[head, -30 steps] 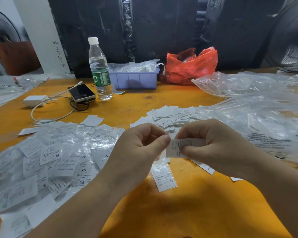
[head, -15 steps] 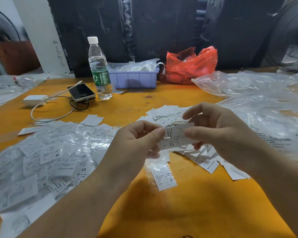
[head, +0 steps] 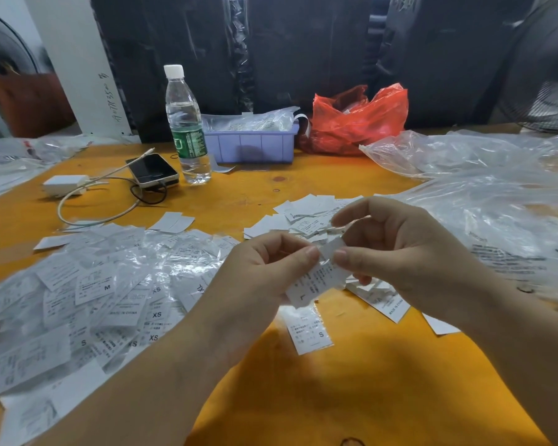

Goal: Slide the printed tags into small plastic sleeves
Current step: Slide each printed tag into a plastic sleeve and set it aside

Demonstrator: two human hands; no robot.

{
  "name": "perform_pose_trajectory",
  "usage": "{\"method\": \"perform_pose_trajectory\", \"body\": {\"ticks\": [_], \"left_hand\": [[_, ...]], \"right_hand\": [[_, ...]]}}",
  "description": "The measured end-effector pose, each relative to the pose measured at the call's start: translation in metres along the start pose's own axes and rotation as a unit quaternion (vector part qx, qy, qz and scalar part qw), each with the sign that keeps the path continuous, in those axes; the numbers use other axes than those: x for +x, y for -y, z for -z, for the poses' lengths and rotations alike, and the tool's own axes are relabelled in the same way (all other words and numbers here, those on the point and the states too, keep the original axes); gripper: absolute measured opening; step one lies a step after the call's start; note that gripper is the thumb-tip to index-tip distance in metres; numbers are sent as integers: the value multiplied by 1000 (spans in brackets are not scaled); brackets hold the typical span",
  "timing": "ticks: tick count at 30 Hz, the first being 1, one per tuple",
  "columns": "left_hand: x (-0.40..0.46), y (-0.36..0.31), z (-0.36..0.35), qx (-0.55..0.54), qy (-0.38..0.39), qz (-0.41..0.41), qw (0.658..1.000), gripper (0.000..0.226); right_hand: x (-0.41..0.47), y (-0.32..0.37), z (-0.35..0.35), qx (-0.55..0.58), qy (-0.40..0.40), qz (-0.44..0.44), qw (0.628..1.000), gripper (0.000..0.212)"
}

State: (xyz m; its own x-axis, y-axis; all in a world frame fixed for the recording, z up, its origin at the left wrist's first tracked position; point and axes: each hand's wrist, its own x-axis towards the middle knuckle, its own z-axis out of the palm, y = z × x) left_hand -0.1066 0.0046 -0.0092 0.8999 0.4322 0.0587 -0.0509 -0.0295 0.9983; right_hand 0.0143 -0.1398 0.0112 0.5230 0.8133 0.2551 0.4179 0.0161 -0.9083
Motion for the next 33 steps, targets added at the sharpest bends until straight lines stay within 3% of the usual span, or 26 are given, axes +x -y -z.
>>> {"method": "perform_pose_trajectory", "body": {"ticks": [5, 12, 28, 33], "left_hand": [[1, 0, 0, -34, -14, 12, 999, 15], [0, 1, -1, -40, -19, 13, 999, 16], [1, 0, -1, -25, -8, 12, 1000, 29], [-1, -1, -2, -14, -6, 9, 1000, 35]], "right_hand": [[0, 5, 3, 15, -59, 8, 998, 10], [-1, 3, -6, -1, -23, 14, 1000, 14], [-1, 0, -4, -23, -36, 46, 998, 18], [-2, 1, -6, -21, -29, 43, 998, 10]]}}
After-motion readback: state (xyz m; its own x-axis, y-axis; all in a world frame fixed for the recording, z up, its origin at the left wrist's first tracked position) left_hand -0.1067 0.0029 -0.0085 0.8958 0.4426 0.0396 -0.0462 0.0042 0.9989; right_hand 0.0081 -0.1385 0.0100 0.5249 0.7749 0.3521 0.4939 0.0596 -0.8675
